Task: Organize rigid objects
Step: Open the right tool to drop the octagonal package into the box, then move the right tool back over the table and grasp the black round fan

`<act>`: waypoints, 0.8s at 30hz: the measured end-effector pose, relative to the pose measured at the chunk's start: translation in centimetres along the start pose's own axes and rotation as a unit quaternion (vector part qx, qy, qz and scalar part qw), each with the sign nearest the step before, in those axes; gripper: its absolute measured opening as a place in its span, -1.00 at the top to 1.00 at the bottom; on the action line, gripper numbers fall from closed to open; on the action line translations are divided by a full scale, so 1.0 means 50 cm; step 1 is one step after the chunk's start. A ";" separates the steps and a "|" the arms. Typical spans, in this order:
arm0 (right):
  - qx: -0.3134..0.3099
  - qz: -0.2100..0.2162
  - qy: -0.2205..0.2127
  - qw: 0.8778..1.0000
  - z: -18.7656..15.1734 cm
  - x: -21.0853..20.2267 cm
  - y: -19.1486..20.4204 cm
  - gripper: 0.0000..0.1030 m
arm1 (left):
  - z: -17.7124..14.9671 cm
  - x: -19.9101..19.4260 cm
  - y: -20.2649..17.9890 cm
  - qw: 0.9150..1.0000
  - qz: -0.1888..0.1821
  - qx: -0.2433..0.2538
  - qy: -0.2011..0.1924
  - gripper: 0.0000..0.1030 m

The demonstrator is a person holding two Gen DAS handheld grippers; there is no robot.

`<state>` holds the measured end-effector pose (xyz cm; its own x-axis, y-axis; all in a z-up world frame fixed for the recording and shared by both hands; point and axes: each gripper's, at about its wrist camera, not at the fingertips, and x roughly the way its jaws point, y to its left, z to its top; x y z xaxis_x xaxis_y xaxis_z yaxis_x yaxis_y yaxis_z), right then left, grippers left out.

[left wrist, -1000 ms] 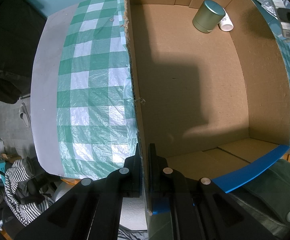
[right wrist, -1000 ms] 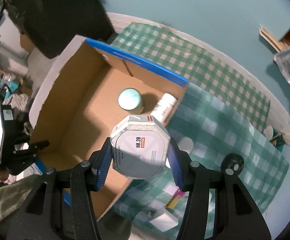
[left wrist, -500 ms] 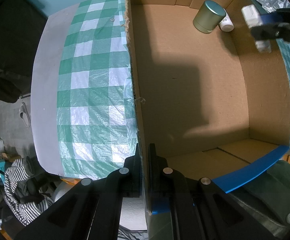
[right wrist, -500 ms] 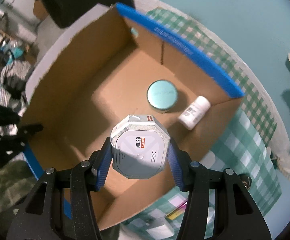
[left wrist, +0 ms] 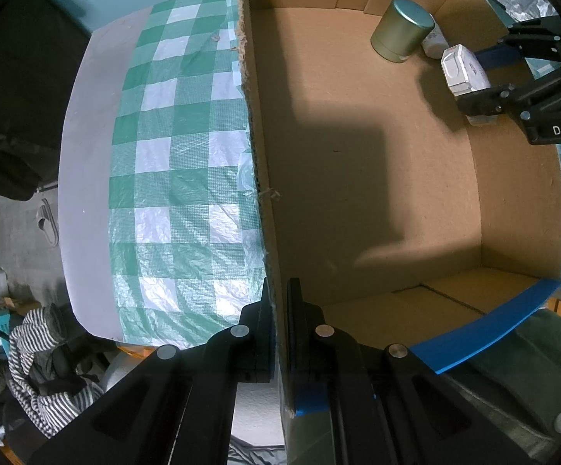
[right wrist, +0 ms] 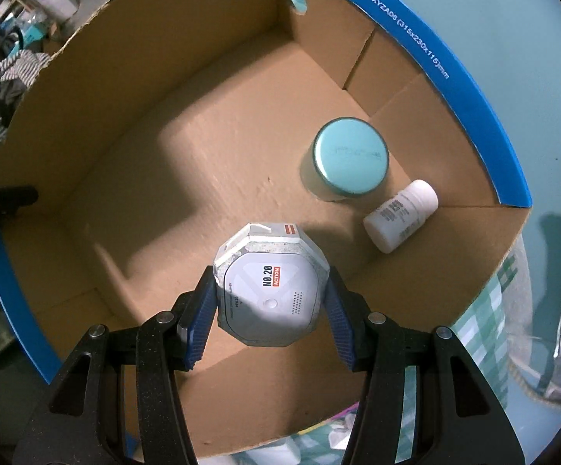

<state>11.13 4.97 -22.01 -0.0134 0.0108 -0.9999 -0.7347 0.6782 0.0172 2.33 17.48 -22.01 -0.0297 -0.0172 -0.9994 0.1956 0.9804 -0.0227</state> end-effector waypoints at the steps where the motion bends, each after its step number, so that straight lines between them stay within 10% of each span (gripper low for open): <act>1: -0.002 0.000 0.002 1.000 -0.001 0.000 0.001 -0.04 | -0.001 0.000 -0.001 1.000 -0.001 0.000 0.000 0.91; 24: 0.033 0.008 -0.042 0.999 -0.040 -0.111 -0.025 -0.11 | 0.000 -0.001 -0.003 1.000 0.004 0.002 0.003 0.91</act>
<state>10.77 2.57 -16.45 0.0349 0.0822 -0.9960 -0.6885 0.7243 0.0357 2.29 17.32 -21.95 -0.0340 -0.0091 -0.9994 0.2006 0.9795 -0.0157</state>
